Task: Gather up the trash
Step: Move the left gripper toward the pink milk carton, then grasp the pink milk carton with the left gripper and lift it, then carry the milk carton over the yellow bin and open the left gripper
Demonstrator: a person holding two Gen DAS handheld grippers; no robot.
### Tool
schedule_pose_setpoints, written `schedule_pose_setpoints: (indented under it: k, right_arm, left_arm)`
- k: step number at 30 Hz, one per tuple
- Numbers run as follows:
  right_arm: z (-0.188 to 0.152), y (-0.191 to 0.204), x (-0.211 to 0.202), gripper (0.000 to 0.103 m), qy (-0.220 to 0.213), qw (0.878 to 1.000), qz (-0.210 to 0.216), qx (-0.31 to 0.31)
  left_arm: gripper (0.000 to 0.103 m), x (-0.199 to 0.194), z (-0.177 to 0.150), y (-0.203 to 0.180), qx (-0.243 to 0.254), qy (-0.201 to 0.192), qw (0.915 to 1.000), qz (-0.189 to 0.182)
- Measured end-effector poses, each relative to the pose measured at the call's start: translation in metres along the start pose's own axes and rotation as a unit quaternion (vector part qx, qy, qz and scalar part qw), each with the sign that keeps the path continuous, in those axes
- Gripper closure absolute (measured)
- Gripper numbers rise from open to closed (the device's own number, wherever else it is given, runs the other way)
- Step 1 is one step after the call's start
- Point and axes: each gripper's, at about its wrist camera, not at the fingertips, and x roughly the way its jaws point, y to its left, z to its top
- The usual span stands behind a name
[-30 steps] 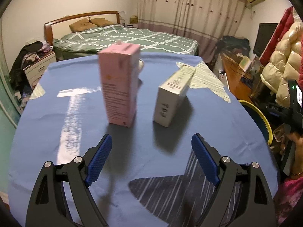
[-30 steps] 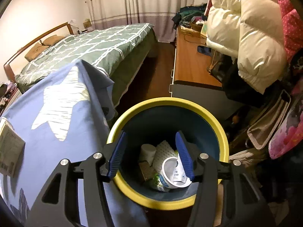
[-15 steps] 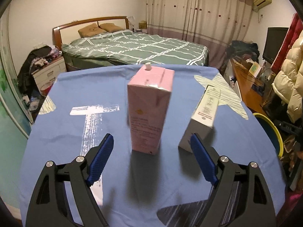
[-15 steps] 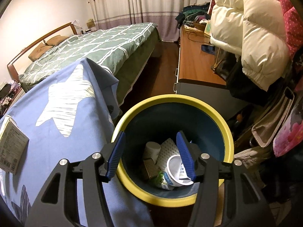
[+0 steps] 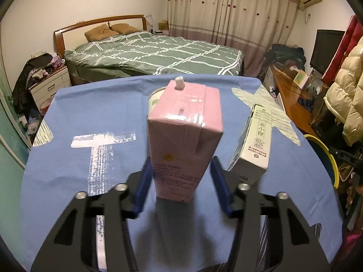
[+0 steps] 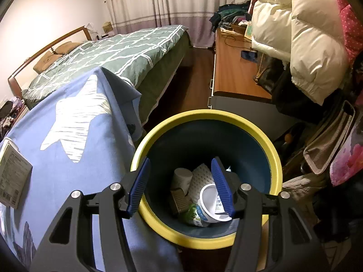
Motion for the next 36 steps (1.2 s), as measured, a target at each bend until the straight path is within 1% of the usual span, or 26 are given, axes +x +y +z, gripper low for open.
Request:
schedule_pose_setpoints:
  k: [3,6,13,18,21,25,28,32,34,36]
  right_arm:
    - [0.0,-0.001,0.001,0.049,0.0,1.0,0.0,0.002]
    - [0.0,-0.002,0.0,0.049,0.0,1.0,0.0,0.003]
    - [-0.003,-0.008,-0.006,0.049,-0.006,1.0,0.004,0.008]
    - [-0.004,-0.018,-0.014,0.049,-0.014,1.0,0.009,0.015]
    - [-0.005,-0.026,-0.02,0.049,-0.019,1.0,0.011,0.018]
    - [-0.006,-0.035,-0.027,0.049,-0.023,1.0,0.011,0.018]
    - [-0.01,-0.045,-0.033,0.049,-0.026,1.0,0.007,0.015]
    - [-0.015,-0.06,-0.039,0.049,-0.027,1.0,0.001,0.013]
    - [-0.019,-0.07,-0.043,0.049,-0.027,1.0,-0.002,0.014]
    - [-0.021,-0.082,-0.046,0.049,-0.028,0.999,-0.001,0.022]
  left_arm:
    - [0.062,-0.001,0.0,0.001,-0.001,-0.002,1.0,-0.003]
    - [0.062,-0.01,-0.001,-0.002,0.007,-0.013,0.9999,0.003]
    - [0.063,-0.053,0.003,-0.021,0.029,-0.049,0.9983,0.008]
    - [0.063,-0.082,0.007,-0.044,0.042,-0.065,0.9969,-0.008]
    - [0.063,-0.094,0.009,-0.069,0.061,-0.073,0.995,-0.03]
    - [0.063,-0.095,0.013,-0.109,0.089,-0.07,0.9915,-0.065]
    - [0.063,-0.087,0.015,-0.147,0.114,-0.059,0.9868,-0.099]
    - [0.063,-0.068,0.02,-0.2,0.144,-0.043,0.9785,-0.141]
    - [0.063,-0.057,0.024,-0.224,0.155,-0.033,0.9746,-0.158]
    - [0.063,-0.043,0.026,-0.252,0.17,-0.024,0.9709,-0.167]
